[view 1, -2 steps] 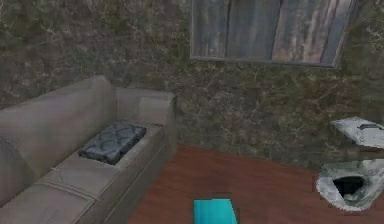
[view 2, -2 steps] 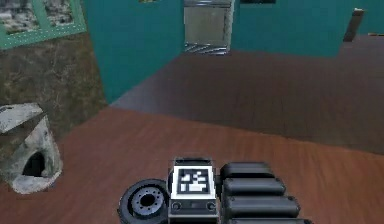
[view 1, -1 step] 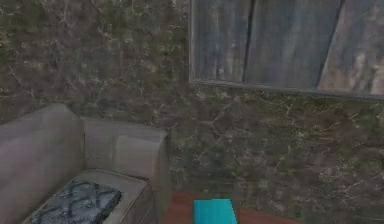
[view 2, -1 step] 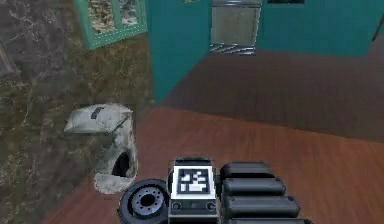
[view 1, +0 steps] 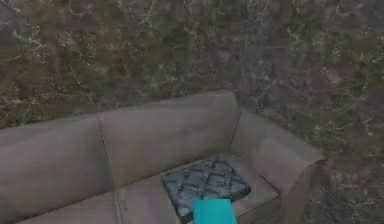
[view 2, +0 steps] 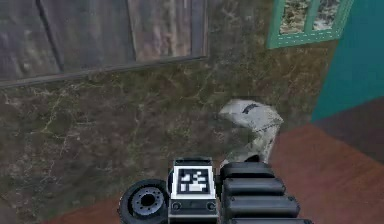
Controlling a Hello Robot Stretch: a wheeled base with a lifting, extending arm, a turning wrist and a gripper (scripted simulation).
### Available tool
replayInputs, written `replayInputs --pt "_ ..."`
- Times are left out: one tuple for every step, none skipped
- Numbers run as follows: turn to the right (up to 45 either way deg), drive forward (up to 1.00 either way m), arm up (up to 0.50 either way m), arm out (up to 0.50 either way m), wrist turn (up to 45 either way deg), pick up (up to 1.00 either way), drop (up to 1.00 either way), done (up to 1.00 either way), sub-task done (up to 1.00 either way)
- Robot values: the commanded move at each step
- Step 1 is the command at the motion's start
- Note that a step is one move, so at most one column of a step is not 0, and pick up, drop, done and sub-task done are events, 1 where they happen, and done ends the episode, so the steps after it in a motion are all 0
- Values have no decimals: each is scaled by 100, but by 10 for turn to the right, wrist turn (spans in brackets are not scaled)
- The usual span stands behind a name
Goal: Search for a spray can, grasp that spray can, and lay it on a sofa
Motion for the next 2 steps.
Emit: replayInputs --pt "-450 0 0 0 0 0 0 0 0" --pt "-450 0 0 0 0 0 0 0 0"
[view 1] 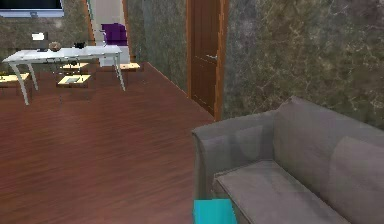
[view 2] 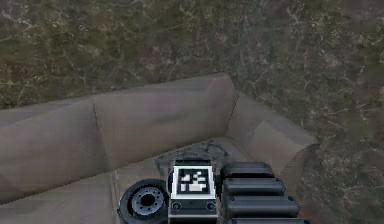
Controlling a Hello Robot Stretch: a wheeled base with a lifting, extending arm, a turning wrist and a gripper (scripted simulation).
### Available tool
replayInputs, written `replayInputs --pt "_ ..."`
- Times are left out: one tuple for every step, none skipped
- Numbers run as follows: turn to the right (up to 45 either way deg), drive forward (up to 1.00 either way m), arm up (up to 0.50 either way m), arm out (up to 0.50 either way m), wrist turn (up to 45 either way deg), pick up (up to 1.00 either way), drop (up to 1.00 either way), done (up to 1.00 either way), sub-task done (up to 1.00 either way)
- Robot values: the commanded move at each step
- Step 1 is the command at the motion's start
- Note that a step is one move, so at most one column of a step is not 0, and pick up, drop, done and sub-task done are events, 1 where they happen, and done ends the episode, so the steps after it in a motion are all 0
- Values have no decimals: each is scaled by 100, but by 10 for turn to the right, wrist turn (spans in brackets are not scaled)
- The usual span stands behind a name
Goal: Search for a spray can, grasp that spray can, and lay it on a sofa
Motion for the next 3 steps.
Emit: replayInputs --pt "-60 0 0 0 0 0 0 0 0" --pt "0 0 0 48 0 0 0 0 0" --pt "0 0 0 0 450 0 0 0 0"
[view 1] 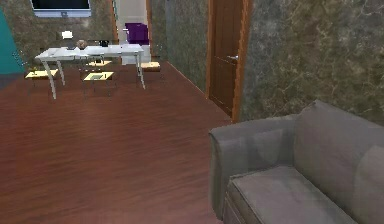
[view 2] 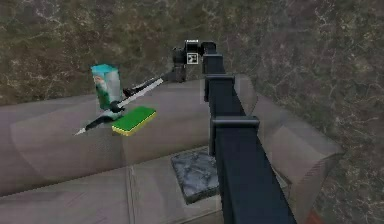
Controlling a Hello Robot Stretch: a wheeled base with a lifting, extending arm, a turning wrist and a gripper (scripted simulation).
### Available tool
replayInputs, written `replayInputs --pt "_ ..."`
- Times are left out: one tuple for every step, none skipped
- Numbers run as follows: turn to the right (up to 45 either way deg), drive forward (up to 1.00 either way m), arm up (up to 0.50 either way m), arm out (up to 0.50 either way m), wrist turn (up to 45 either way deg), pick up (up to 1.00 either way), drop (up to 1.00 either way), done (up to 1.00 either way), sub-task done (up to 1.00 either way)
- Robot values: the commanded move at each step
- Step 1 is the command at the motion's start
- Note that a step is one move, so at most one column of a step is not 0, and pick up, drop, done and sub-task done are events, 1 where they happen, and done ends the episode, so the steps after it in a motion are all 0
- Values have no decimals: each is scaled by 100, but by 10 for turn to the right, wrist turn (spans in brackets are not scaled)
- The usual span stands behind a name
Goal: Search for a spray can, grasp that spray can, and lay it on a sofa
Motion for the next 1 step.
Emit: replayInputs --pt "0 0 0 0 90 0 0 0 0"
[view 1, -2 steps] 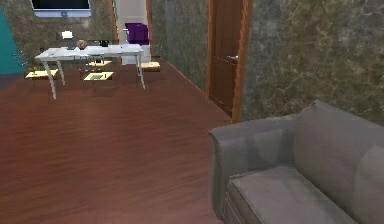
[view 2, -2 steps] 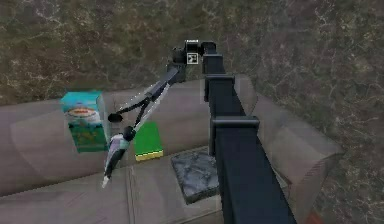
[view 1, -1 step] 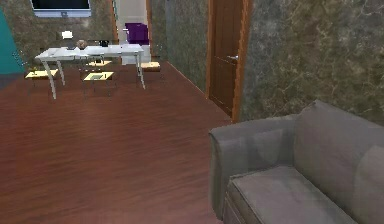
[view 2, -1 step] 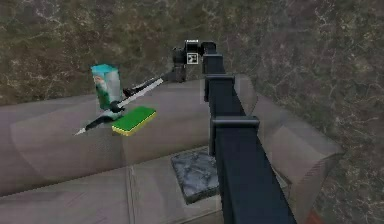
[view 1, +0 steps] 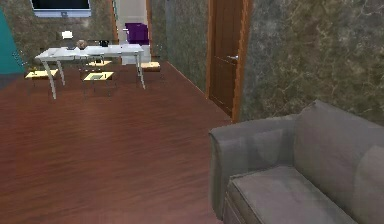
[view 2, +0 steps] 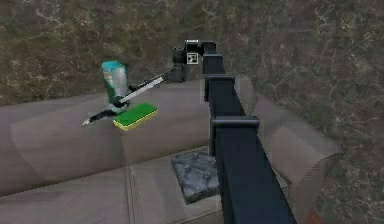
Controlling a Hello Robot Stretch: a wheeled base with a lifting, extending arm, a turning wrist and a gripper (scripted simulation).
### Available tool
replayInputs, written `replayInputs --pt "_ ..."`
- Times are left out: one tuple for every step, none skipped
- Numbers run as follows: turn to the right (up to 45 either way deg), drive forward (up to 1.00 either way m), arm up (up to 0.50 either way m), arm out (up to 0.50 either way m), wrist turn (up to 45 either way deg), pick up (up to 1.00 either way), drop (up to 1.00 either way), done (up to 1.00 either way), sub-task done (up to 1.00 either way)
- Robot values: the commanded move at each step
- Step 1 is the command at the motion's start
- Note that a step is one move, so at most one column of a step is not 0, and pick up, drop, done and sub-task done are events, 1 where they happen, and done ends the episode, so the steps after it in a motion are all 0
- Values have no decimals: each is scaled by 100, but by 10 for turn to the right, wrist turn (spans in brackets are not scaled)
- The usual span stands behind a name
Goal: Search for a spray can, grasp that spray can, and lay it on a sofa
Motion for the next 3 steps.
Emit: replayInputs --pt "0 0 -30 0 0 0 0 0 0" --pt "0 0 -32 0 0 0 0 0 0" --pt "0 0 0 0 0 0 100 0 0"
